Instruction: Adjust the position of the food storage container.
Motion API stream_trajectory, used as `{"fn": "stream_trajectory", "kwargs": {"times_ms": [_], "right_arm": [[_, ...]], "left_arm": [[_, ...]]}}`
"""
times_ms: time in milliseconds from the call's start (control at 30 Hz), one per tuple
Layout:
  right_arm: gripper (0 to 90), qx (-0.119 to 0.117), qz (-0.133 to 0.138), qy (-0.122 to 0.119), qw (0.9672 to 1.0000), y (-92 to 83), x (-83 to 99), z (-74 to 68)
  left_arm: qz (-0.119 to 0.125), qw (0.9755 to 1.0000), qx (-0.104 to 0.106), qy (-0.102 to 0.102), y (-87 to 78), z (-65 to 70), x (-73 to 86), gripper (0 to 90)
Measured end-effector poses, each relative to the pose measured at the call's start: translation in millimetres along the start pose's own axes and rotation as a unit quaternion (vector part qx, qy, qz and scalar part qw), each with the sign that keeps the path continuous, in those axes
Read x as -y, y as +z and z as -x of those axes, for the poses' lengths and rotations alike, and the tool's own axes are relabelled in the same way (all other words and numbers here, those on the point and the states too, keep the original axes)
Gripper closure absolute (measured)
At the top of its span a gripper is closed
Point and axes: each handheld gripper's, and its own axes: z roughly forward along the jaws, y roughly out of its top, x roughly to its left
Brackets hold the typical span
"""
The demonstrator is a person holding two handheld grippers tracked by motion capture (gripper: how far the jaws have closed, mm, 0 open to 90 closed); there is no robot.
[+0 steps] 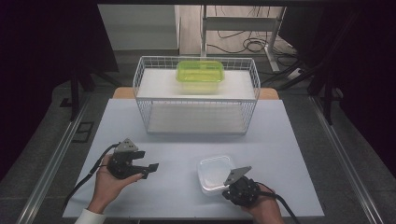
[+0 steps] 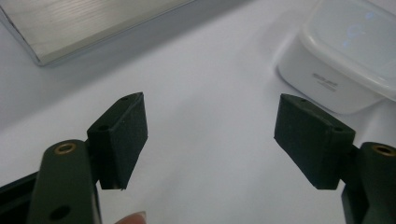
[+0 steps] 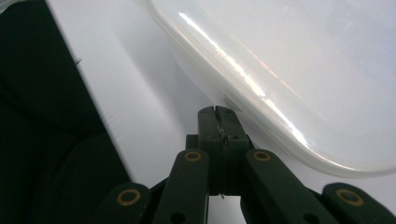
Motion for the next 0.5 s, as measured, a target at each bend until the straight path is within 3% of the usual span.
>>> {"fn": "stream_trajectory", "kwargs": {"times_ms": [500], "right_arm": [[89.4, 0.013, 0.019, 0.014, 0.9997, 20.2, -37.9, 30.8]], "left_arm": [[-0.006, 1.0, 0.0, 0.002, 3.4, -0.2, 0.2, 25.2]]}}
